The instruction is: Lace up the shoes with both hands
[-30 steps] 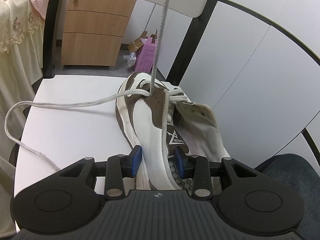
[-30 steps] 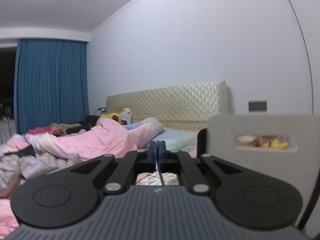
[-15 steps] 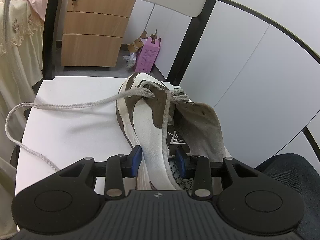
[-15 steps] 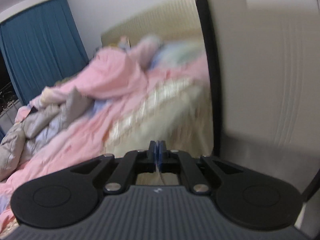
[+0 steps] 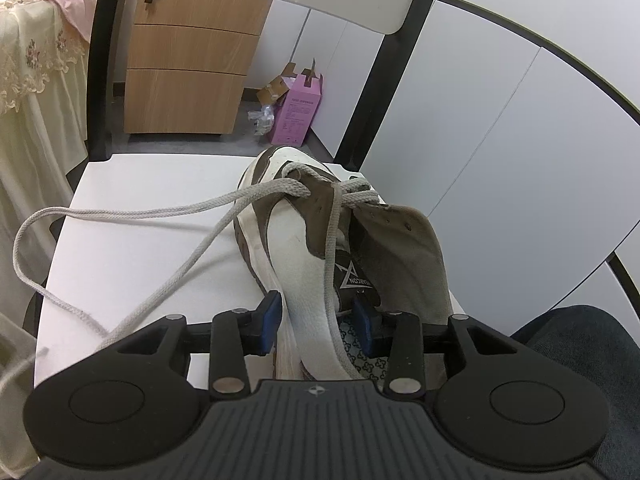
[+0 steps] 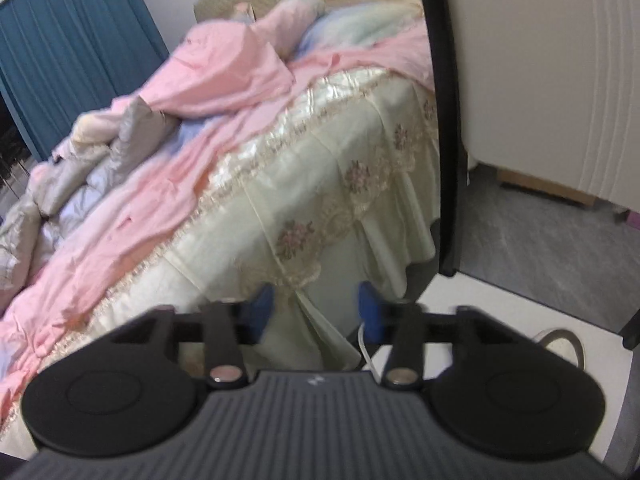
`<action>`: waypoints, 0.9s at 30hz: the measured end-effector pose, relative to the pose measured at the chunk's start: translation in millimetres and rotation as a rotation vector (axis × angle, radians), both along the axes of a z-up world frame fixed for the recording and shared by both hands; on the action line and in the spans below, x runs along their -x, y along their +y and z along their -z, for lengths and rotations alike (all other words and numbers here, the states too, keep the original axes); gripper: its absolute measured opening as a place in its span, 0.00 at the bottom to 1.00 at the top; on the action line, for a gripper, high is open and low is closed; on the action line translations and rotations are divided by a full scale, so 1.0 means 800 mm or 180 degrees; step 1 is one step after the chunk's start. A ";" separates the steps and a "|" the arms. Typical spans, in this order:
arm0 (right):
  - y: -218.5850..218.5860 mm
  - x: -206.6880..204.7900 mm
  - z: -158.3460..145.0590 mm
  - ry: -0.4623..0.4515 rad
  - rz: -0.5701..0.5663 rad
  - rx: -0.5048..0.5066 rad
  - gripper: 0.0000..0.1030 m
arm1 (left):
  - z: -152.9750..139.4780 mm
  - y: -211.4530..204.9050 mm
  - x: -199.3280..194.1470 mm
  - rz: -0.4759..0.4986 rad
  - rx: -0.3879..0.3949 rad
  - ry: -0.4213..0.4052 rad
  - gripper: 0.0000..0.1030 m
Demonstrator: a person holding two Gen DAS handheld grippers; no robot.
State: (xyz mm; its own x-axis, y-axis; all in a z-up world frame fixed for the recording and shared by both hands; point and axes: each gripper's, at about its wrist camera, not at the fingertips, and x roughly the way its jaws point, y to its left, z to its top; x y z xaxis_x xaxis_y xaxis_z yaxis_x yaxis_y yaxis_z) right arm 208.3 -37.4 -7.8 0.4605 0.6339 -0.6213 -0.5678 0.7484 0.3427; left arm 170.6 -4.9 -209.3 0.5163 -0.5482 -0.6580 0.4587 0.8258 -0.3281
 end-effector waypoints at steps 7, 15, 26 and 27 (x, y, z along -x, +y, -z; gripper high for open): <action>-0.057 0.010 -0.005 -0.0117 0.0375 -0.0200 0.48 | -0.008 0.013 0.000 -0.0080 0.0136 0.0022 0.42; -0.162 0.034 0.044 -0.0325 0.1162 -0.0146 0.49 | -0.032 0.046 0.004 -0.0349 0.0317 -0.0039 0.51; -0.268 0.042 0.143 0.0106 0.1855 -0.0453 0.48 | -0.044 0.092 0.009 -0.0640 0.0707 0.0036 0.53; -0.272 0.041 0.142 0.0085 0.1866 -0.0493 0.48 | -0.042 0.099 0.003 -0.0736 0.0733 0.0063 0.53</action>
State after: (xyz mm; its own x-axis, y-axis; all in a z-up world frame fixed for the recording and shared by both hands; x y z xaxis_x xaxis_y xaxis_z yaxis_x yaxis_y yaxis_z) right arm 175.5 -254.8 -121.3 0.7460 0.3633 -0.5582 -0.0657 0.8742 0.4812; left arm 168.1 74.4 -175.5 0.6328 -0.5536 -0.5414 0.2595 0.8104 -0.5253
